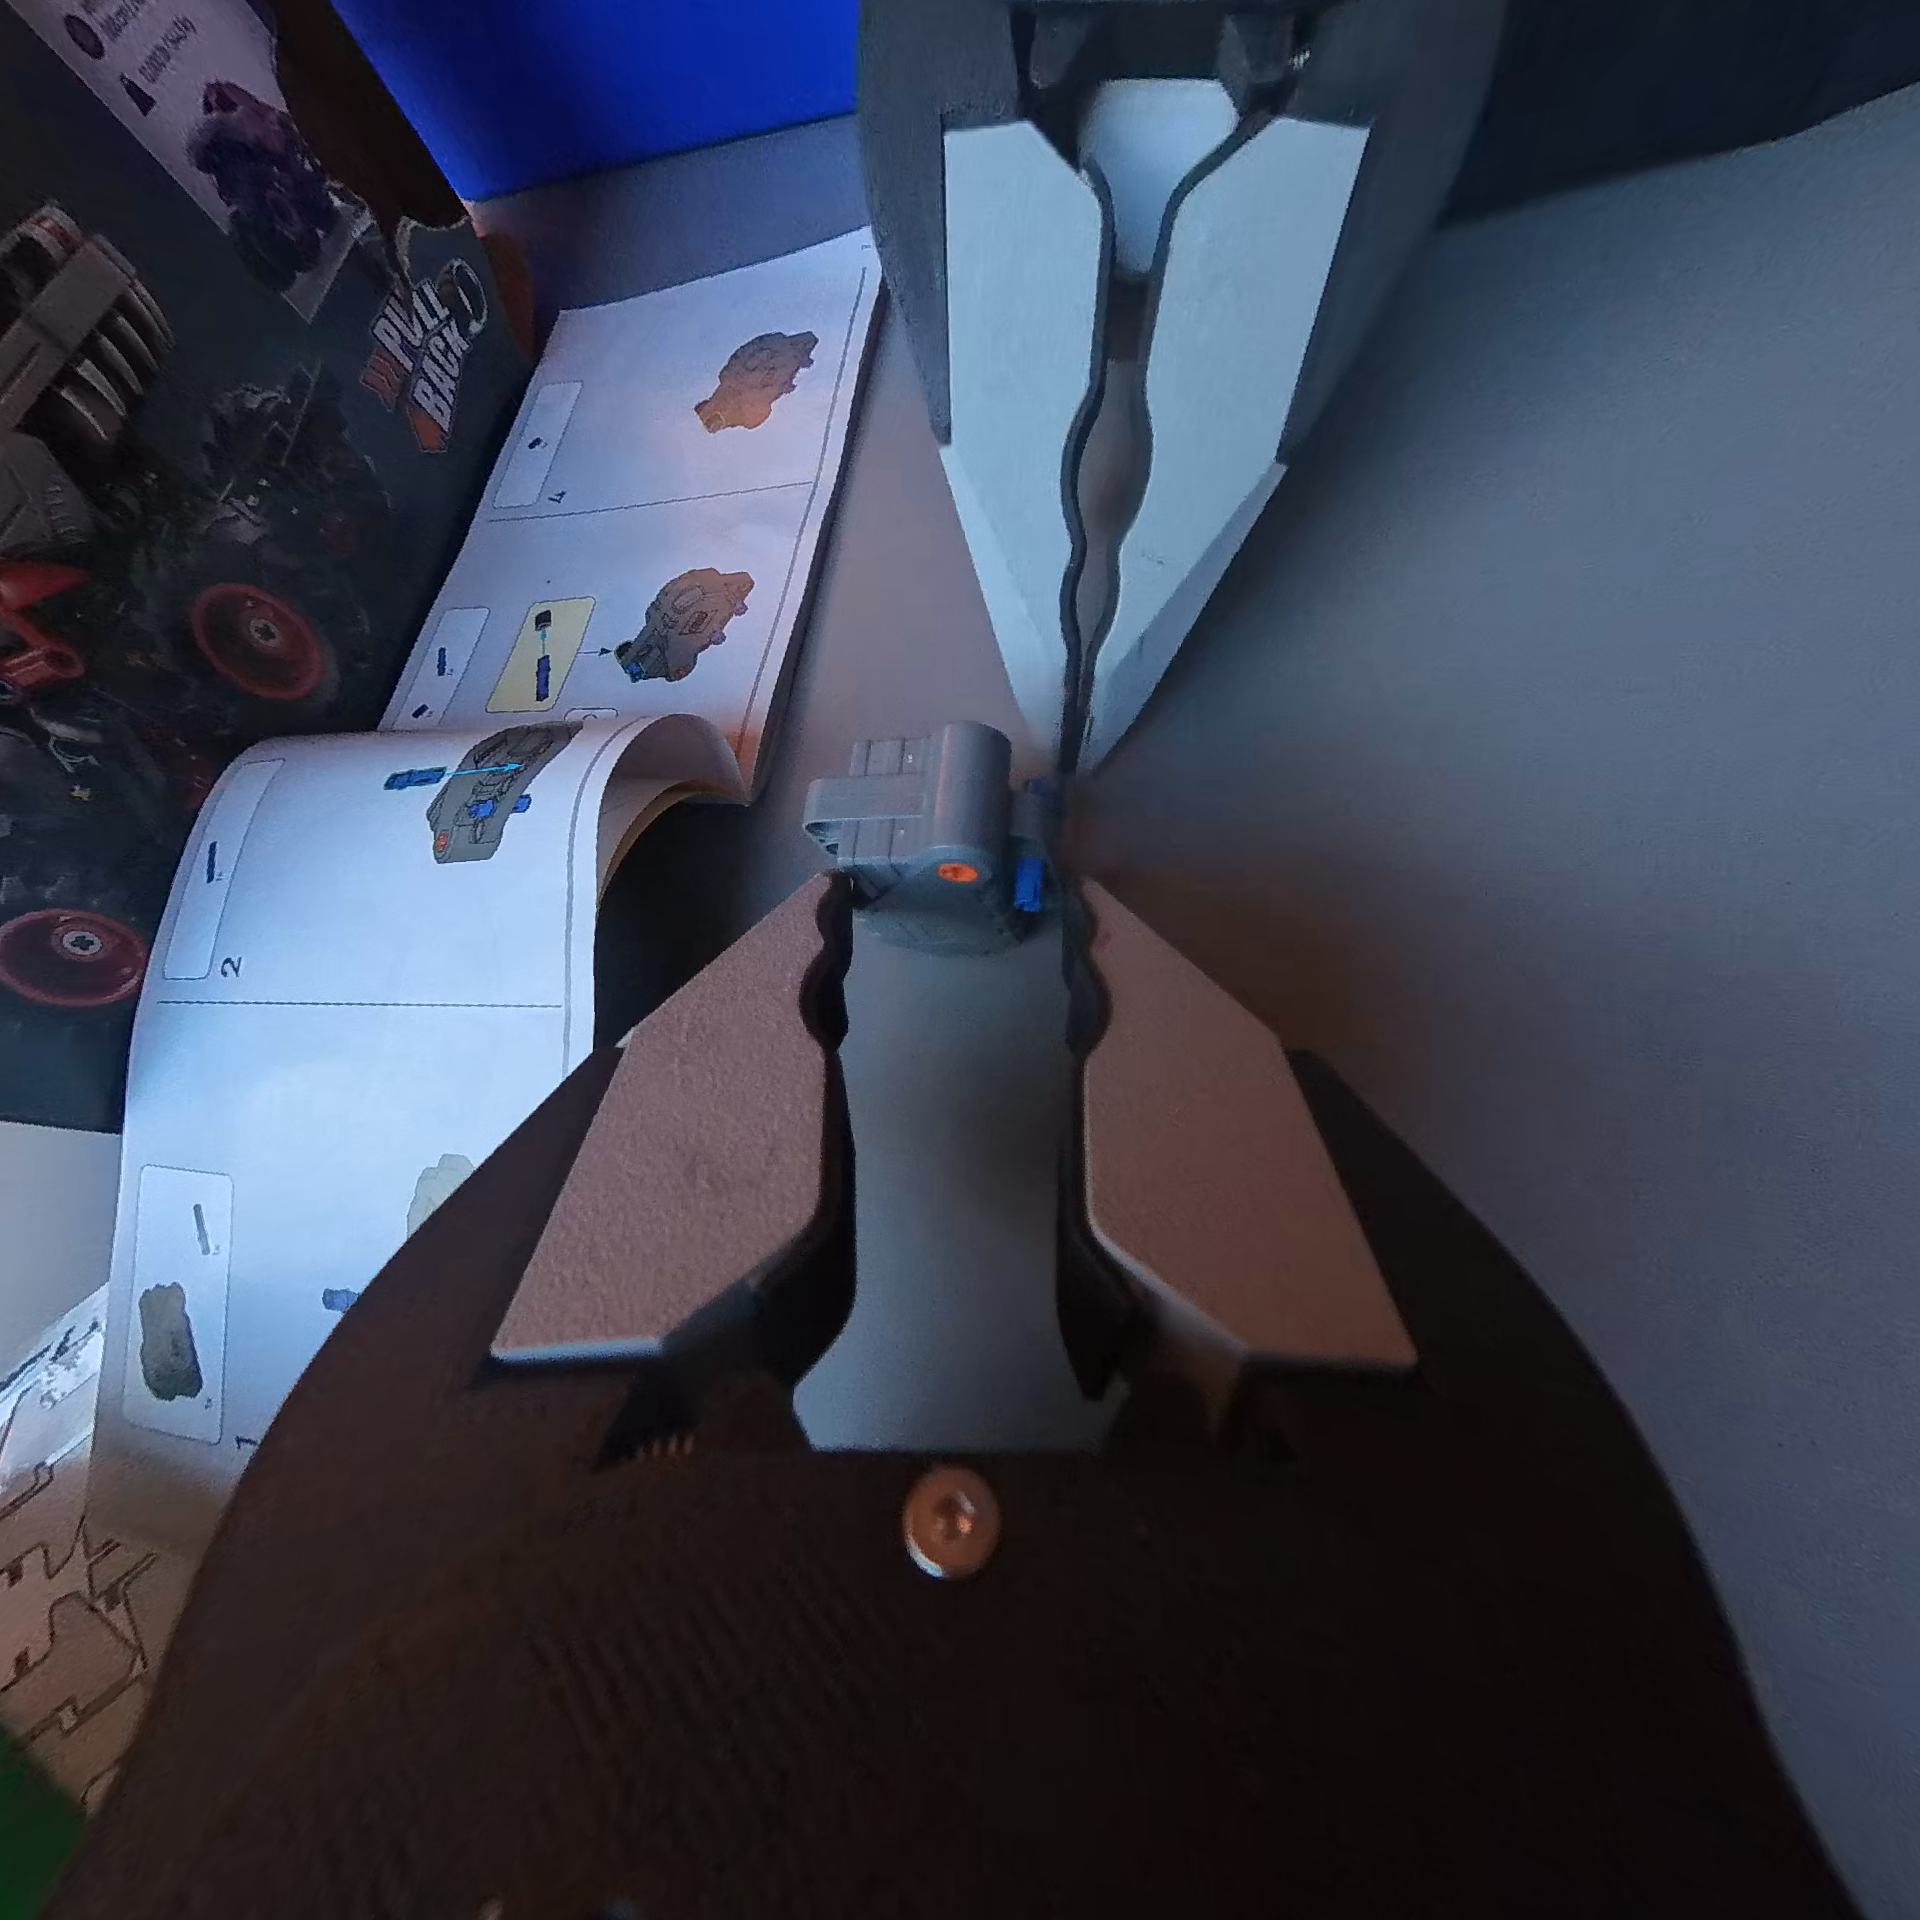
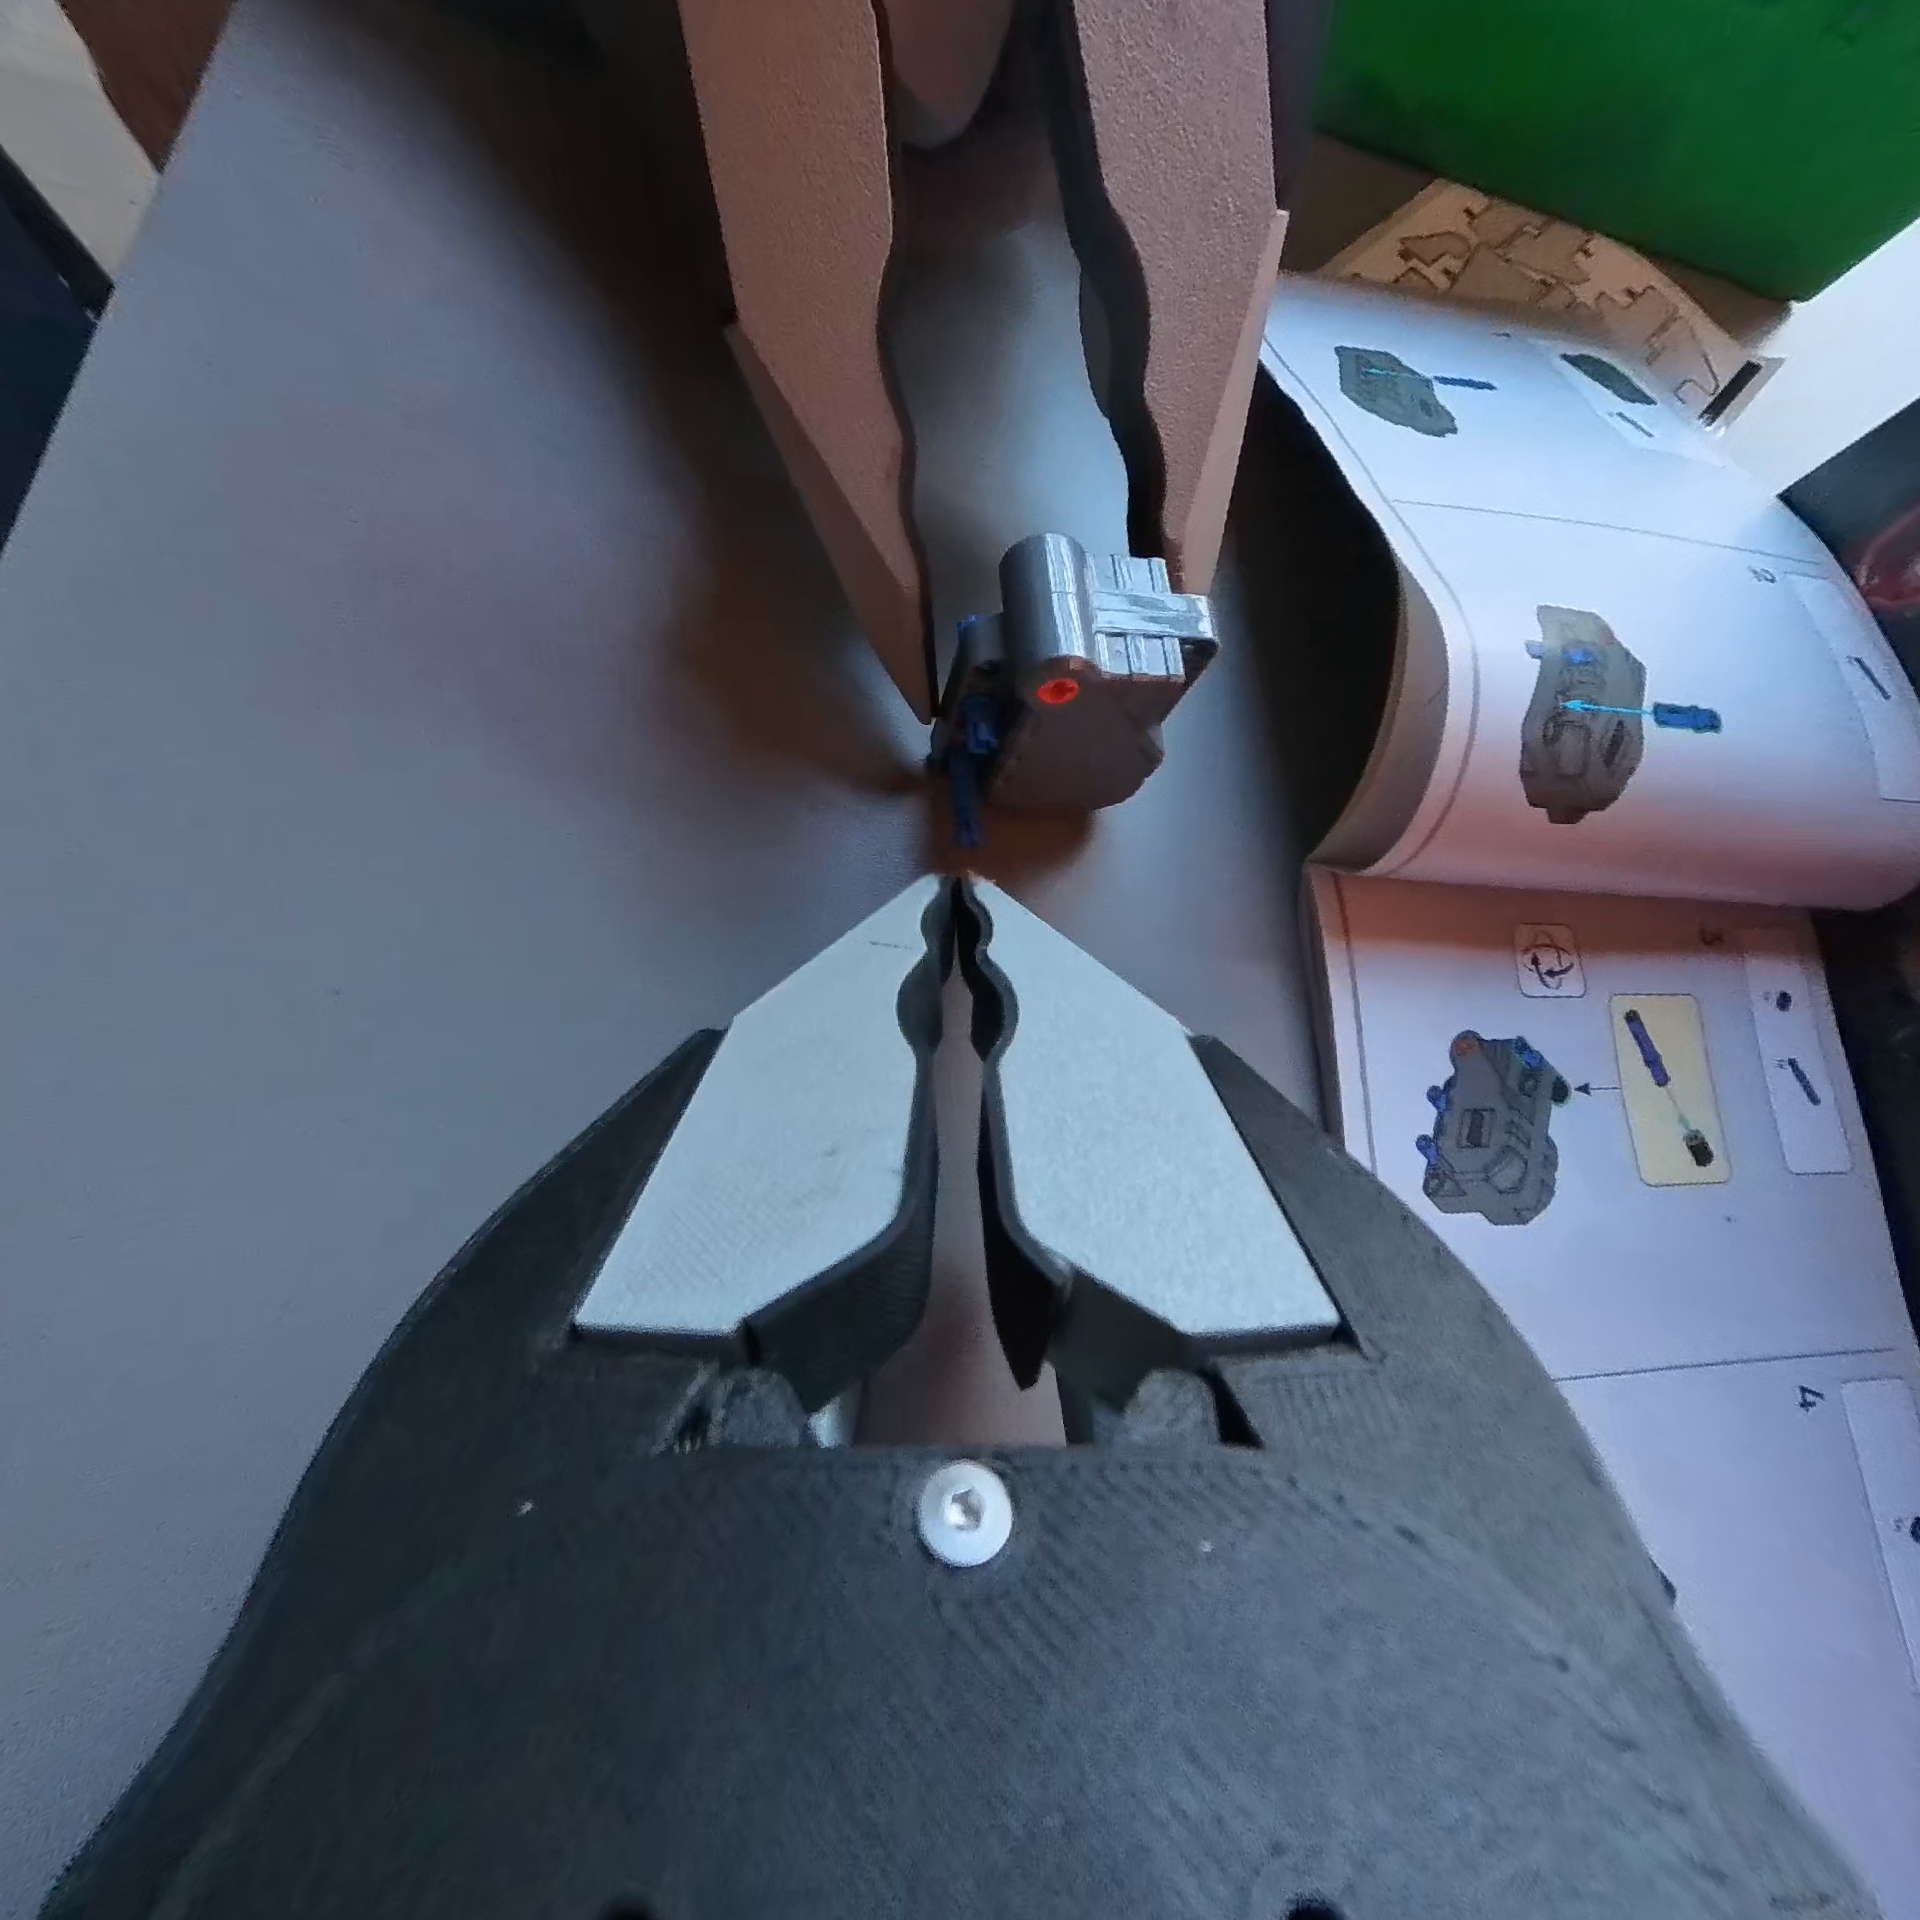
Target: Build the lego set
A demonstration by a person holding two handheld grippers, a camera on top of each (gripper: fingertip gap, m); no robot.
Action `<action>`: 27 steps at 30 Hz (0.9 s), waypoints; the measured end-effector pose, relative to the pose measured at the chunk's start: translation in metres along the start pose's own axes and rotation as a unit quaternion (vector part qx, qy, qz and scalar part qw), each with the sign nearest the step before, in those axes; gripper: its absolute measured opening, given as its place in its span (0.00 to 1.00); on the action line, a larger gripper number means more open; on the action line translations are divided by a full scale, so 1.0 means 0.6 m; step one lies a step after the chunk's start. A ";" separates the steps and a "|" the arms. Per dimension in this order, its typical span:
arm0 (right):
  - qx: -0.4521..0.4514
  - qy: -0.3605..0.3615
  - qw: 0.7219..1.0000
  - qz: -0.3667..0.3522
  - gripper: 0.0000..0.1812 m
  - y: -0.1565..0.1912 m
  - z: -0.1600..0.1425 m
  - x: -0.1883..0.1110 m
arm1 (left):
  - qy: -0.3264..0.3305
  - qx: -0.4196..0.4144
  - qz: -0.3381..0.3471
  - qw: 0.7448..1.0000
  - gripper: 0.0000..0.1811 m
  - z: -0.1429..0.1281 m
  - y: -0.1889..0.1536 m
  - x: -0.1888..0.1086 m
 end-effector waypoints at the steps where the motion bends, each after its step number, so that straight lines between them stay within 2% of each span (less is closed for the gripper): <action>1: -0.001 0.004 1.000 -0.001 0.00 0.000 0.000 0.002 | 0.000 0.001 0.000 1.000 0.21 0.000 0.000 0.000; 10: -0.006 0.010 1.000 -0.011 0.00 0.002 0.006 0.010 | -0.002 0.033 0.022 0.999 0.22 0.005 -0.009 0.005; 27: -0.003 0.013 1.000 -0.012 0.00 0.003 0.005 0.010 | -0.005 0.043 0.024 0.999 0.22 0.005 -0.014 0.003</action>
Point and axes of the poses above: each gripper's, where its closed fingertips meet, x out along the fingers, z out of its top, y = z × x across the jaws, the point moved 10 cm from there along -x, back along the fingers, and after that the axes turned 9 degrees about z, right-handed, at the moved point
